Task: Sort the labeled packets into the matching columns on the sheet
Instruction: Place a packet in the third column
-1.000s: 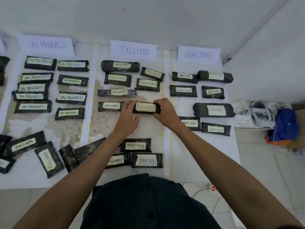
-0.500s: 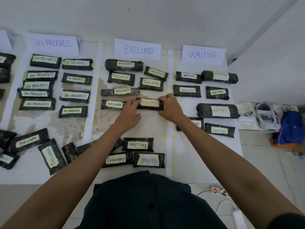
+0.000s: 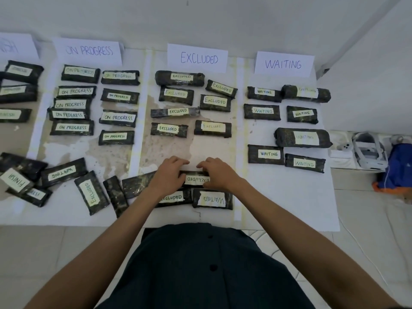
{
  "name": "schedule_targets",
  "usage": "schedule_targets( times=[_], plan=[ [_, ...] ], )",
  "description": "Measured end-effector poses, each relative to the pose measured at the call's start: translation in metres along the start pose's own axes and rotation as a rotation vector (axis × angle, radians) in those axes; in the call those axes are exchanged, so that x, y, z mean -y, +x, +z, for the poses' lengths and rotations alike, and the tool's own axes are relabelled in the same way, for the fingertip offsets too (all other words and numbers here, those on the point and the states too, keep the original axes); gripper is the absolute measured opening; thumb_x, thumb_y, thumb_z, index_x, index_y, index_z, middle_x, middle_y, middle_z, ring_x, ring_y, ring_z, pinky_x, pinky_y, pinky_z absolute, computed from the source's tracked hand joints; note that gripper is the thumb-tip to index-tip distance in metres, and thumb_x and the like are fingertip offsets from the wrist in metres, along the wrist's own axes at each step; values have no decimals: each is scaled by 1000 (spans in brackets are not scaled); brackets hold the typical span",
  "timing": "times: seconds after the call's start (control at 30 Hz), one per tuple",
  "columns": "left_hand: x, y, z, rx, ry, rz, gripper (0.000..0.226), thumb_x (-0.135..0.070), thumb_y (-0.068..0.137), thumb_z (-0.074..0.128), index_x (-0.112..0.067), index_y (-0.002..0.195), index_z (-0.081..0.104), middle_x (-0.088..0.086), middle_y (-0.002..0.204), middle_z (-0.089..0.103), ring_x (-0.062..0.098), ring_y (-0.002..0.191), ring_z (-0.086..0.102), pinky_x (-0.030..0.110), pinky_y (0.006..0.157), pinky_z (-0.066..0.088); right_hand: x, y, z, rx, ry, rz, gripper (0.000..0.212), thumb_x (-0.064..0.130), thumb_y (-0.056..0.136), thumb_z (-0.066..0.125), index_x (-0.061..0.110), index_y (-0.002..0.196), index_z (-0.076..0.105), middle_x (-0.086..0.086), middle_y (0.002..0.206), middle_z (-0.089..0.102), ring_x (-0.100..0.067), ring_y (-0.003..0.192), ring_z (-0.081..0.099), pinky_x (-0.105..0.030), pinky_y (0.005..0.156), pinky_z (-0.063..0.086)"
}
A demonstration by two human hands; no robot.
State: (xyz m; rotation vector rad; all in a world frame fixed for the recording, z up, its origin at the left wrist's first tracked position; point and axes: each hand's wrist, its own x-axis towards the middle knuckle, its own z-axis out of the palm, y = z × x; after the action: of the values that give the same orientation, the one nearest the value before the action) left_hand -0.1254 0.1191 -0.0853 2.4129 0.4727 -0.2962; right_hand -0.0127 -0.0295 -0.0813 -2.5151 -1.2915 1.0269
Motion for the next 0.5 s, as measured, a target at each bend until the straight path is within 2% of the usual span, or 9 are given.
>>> schedule_targets(
  times=[0.1, 0.17, 0.27, 0.4, 0.5],
  plan=[
    [2, -2, -2, -73, -36, 17, 42, -8, 85, 57, -13, 126, 55, 9, 122, 53, 28, 113, 46, 33, 98, 39, 5, 6, -2, 35, -4, 57, 53, 23, 76, 73, 16, 124, 54, -9, 117, 52, -27, 104, 51, -37, 85, 47],
    [1, -3, -6, -117, -94, 12, 42, -8, 85, 57, -13, 126, 54, 9, 122, 53, 26, 115, 44, 31, 100, 37, 7, 7, -6, 52, 87, 85, 39, 22, 76, 74, 15, 111, 58, -9, 112, 57, -22, 95, 52, -32, 77, 46],
    [0, -6, -13, -140, -196, -63, 45, -12, 88, 56, -14, 132, 48, 7, 130, 47, 23, 124, 39, 29, 103, 32, 7, 6, -14, -2, 275, 155, 28, 20, 76, 74, 18, 95, 54, -6, 107, 62, -19, 88, 55, -29, 70, 47],
    [1, -6, -22, -88, -254, -127, 58, -21, 87, 60, -13, 140, 37, 7, 135, 43, 21, 124, 43, 34, 104, 39, 19, 4, -23, -175, 698, 316, 35, 20, 77, 75, 17, 100, 48, 6, 85, 60, -13, 78, 60, -22, 58, 47],
    [-1, -4, -32, -47, -256, -127, 66, -32, 85, 64, -13, 141, 35, 5, 133, 43, 19, 120, 47, 33, 100, 43, 39, 11, -24, -235, 1000, 400, 42, 17, 77, 77, 12, 106, 48, -5, 93, 65, -21, 85, 66, -33, 67, 58]
  ],
)
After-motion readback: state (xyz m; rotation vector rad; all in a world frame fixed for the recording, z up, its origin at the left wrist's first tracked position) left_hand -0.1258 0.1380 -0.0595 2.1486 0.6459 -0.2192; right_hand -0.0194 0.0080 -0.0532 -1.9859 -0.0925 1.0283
